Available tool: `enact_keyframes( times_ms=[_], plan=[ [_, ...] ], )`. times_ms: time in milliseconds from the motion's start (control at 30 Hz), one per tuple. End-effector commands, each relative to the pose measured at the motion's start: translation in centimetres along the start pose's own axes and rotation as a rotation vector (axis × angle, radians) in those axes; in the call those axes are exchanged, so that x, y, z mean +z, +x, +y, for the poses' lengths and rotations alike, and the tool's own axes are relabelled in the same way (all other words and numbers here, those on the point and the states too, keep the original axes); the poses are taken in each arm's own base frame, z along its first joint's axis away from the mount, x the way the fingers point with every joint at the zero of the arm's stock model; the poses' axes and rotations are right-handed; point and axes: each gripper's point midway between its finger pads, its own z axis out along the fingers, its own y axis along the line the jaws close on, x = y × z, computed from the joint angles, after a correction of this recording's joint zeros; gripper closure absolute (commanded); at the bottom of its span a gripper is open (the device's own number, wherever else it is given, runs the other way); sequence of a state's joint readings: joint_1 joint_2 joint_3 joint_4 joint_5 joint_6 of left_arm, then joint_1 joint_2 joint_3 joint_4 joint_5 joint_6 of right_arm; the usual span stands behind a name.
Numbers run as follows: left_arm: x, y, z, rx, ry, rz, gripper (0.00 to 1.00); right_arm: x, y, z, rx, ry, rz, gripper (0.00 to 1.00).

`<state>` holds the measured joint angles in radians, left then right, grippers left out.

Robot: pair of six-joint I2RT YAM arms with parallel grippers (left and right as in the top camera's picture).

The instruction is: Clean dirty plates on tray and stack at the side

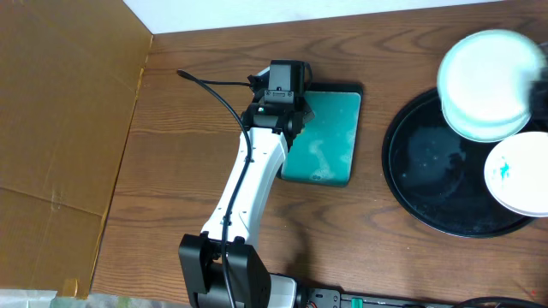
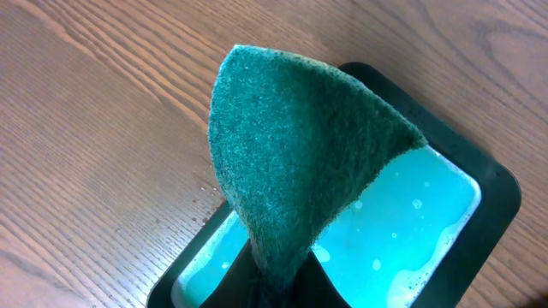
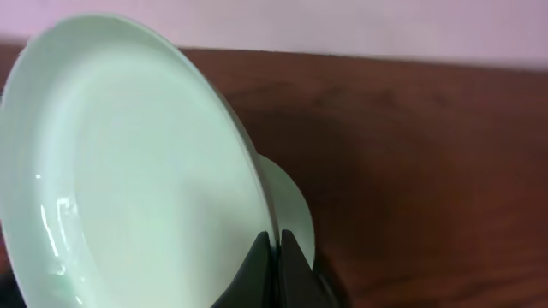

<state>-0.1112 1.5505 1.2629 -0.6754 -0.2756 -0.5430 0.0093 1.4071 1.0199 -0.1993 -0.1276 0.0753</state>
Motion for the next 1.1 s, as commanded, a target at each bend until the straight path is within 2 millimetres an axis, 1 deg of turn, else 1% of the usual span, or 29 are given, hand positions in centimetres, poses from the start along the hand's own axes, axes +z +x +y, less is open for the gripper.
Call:
enact_keyframes(
  times_ms=[0,100,200,267,333,400,467,533,633,700,833,1000,1067],
  plan=[
    [-0.1,-0.3,0.5,-0.001,-0.019,-0.014,0.93,-1.9,-1.2,-0.7,0.244,-0.201,-0.009,0.99],
    [-0.1,-0.3,0.5,-0.001,-0.019,-0.014,0.93,-2.8,-0.7,-6.4,0.369,-0.088,-0.014,0.99],
    [-0.1,-0.3,0.5,-0.001,-0.02,-0.014,0.93,-3.9,0.0,-11.0,0.436,0.028,-0.025,0.99],
    [-0.1,-0.3,0.5,-0.001,-0.019,-0.014,0.93,-5.0,0.8,-14.9,0.512,0.163,-0.041,0.99],
    [-0.1,-0.3,0.5,-0.002,-0.019,-0.014,0.93,-5.8,1.4,-17.9,0.572,0.271,-0.06,0.99],
    [-0.1,-0.3,0.5,-0.002,-0.019,-0.014,0.93,-6.5,2.0,-20.2,0.625,0.358,-0.073,0.99],
    [-0.1,-0.3,0.5,-0.002,-0.019,-0.014,0.93,-6.6,2.9,-21.8,0.644,0.422,-0.065,0.99],
    [-0.1,-0.3,0.5,-0.002,-0.019,-0.014,0.93,-6.2,4.1,-23.0,0.659,0.464,-0.041,0.99],
    [-0.1,-0.3,0.5,-0.002,-0.019,-0.014,0.93,-4.7,6.0,-24.2,0.679,0.49,0.006,0.99],
    [-0.1,-0.3,0.5,-0.002,-0.019,-0.014,0.93,-3.3,6.8,-24.8,0.683,0.489,0.019,0.99],
    [-0.1,-0.4,0.4,-0.002,-0.018,-0.016,0.93,-0.9,7.9,-25.9,0.684,0.473,0.021,0.99],
    [-0.1,-0.4,0.4,-0.003,-0.017,-0.017,0.93,0.7,8.5,-26.5,0.637,0.458,0.023,0.99],
    [-0.1,-0.4,0.4,-0.003,-0.018,-0.017,0.93,1.3,9.4,-26.7,0.611,0.457,0.05,0.99]
  ],
)
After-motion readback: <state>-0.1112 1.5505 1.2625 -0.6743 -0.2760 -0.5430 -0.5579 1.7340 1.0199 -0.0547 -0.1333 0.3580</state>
